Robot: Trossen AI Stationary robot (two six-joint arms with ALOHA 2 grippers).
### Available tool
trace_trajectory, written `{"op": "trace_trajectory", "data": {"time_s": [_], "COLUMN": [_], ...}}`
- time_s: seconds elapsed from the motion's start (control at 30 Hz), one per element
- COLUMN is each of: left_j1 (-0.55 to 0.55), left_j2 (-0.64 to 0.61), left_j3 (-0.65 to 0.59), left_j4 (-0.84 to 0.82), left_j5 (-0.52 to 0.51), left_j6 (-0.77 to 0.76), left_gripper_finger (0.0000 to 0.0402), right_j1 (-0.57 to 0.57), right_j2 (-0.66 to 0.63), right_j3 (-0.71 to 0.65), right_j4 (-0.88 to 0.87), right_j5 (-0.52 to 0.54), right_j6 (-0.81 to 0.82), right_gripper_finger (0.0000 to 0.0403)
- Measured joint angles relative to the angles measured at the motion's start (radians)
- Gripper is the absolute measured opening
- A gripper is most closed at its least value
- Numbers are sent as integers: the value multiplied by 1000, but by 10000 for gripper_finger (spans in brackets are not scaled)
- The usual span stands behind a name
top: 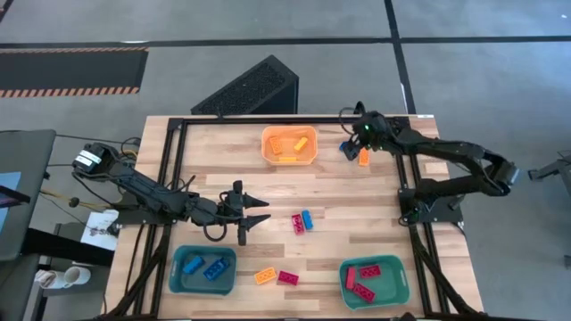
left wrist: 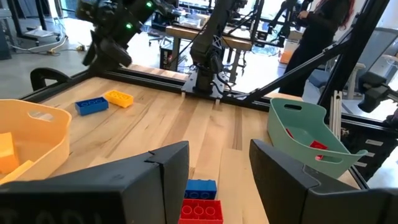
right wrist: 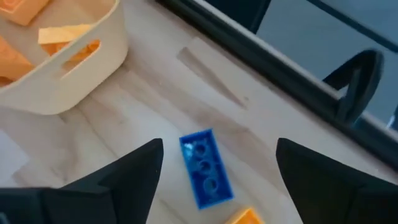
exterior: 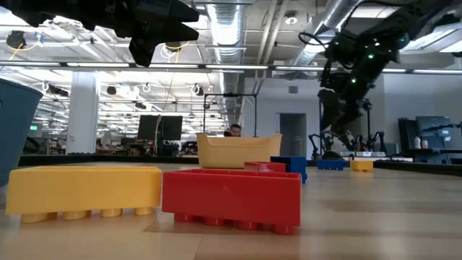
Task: Sort & place blocks by color
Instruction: Put the blue game piece into the blue bin
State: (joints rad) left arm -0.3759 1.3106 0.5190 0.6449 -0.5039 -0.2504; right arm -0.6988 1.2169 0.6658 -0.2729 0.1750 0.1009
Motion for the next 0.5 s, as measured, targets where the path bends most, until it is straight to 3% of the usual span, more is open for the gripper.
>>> {"op": "trace_trajectory", "data": {"time_s": [0.5], "left_j1": [0], "left_j2": [0], "left_j3": [0], "left_j4": [-1], "left_j5": [38], "left_j6": [-1], "left_gripper_finger": [155], "right_j1": [-25], "right_j2": [367], "right_j3": [235], "right_j4": [-251], "right_j5": [-21], "right_j6": [-133], "right_gripper_finger": [334]}}
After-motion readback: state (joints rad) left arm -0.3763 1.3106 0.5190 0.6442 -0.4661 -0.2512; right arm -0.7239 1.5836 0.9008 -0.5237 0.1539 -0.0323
